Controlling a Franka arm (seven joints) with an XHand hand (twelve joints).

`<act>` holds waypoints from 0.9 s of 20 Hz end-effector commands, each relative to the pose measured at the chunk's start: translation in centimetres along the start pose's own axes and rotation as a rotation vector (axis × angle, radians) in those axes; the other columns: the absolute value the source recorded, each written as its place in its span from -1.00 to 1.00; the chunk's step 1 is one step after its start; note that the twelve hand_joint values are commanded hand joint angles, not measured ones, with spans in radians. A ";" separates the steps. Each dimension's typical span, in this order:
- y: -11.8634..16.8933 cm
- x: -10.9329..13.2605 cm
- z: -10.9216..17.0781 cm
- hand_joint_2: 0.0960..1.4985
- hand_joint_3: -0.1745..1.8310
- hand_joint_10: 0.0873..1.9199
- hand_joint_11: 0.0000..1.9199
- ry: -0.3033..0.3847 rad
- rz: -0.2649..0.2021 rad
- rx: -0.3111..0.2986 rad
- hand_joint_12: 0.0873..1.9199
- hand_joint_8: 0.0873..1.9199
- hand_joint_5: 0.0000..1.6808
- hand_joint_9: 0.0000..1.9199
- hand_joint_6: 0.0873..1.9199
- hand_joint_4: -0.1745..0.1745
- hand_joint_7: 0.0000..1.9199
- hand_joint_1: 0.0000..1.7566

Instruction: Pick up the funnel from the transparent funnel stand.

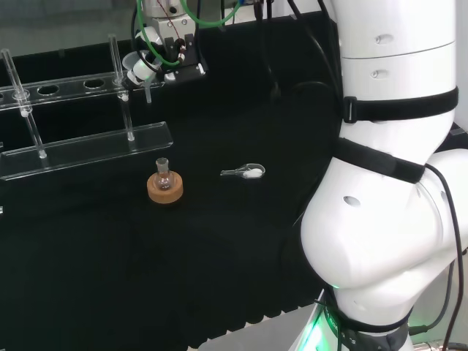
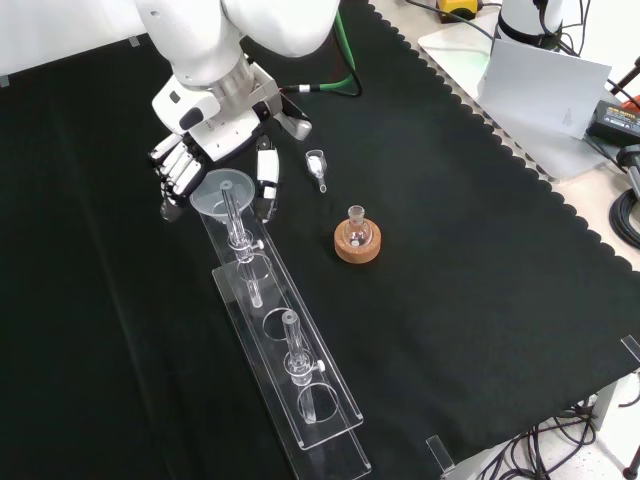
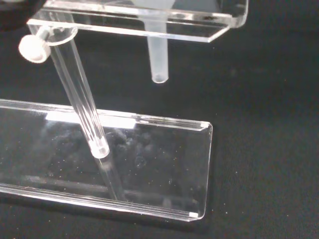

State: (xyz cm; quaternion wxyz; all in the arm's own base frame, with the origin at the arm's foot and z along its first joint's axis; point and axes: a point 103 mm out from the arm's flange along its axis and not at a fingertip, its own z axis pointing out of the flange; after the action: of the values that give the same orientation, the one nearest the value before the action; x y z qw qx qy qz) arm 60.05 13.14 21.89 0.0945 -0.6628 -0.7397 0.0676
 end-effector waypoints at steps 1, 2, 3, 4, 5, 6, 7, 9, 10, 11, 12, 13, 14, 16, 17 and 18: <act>0.0 -0.5 -0.1 -0.14 -0.72 -0.29 -1.00 0.013 0.002 -0.009 0.50 -0.46 -0.45 -0.61 -1.00 0.05 -0.51 -0.23; 0.0 -0.5 -0.1 -0.14 -0.72 -0.30 -1.00 0.013 0.002 -0.010 0.50 -0.46 -0.42 -0.61 -1.00 0.05 -0.50 -0.23; -0.1 -0.8 -0.2 -0.14 -0.71 -0.30 -1.00 0.024 0.005 -0.023 0.50 -0.46 -0.40 -0.60 -1.00 0.05 -0.49 -0.22; -0.1 -0.9 -0.2 -0.14 -0.71 -0.31 -1.00 0.027 0.011 -0.028 0.50 -0.46 -0.38 -0.60 -1.00 0.06 -0.47 -0.21; 0.0 -1.0 -0.2 -0.14 -0.70 -0.32 -1.00 0.021 0.010 -0.031 0.51 -0.47 -0.36 -0.58 -1.00 0.07 -0.43 -0.20; 0.0 -1.0 -0.1 -0.15 -0.68 -0.33 -1.00 0.014 0.011 -0.032 0.52 -0.47 -0.33 -0.55 -1.00 0.07 -0.38 -0.19; 0.1 -1.0 -0.1 -0.15 -0.67 -0.34 -1.00 0.010 0.016 -0.033 0.53 -0.48 -0.31 -0.52 -1.00 0.09 -0.35 -0.18; 0.3 -1.1 -0.2 -0.17 -0.63 -0.36 -1.00 0.010 0.021 -0.039 0.55 -0.49 -0.26 -0.48 -1.00 0.11 -0.31 -0.15; 0.4 -0.8 -0.2 -0.19 -0.60 -0.37 -1.00 -0.003 0.034 -0.042 0.56 -0.50 -0.24 -0.47 -1.00 0.12 -0.29 -0.14; 0.5 -0.6 -0.2 -0.22 -0.56 -0.39 -1.00 -0.007 0.035 -0.046 0.57 -0.51 -0.21 -0.44 -1.00 0.13 -0.28 -0.13; 0.6 -0.5 -0.2 -0.25 -0.51 -0.41 -1.00 -0.008 0.032 -0.056 0.59 -0.51 -0.19 -0.42 -1.00 0.14 -0.25 -0.11; 1.2 0.9 -0.2 -0.28 -0.46 -0.43 -1.00 -0.085 0.104 -0.041 0.60 -0.51 -0.16 -0.39 -1.00 0.14 -0.22 -0.10; 1.4 1.5 -0.2 -0.30 -0.44 -0.43 -1.00 -0.082 0.090 -0.050 0.62 -0.51 -0.14 -0.37 -1.00 0.15 -0.19 -0.09; 1.9 2.4 -0.3 -0.33 -0.38 -0.47 -0.99 -0.054 0.059 -0.071 0.63 -0.52 -0.11 -0.32 -0.96 0.21 -0.14 -0.07; 2.0 2.7 -0.4 -0.34 -0.36 -0.48 -0.98 -0.039 0.049 -0.085 0.63 -0.52 -0.10 -0.30 -0.94 0.24 -0.12 -0.06; 2.1 3.1 -0.6 -0.35 -0.34 -0.50 -0.98 -0.032 0.043 -0.096 0.63 -0.53 -0.06 -0.28 -0.90 0.31 -0.11 -0.05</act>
State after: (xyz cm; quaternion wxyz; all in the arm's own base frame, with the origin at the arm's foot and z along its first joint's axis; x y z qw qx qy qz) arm 60.93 13.77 22.10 0.0654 -0.6847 -0.7233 0.0610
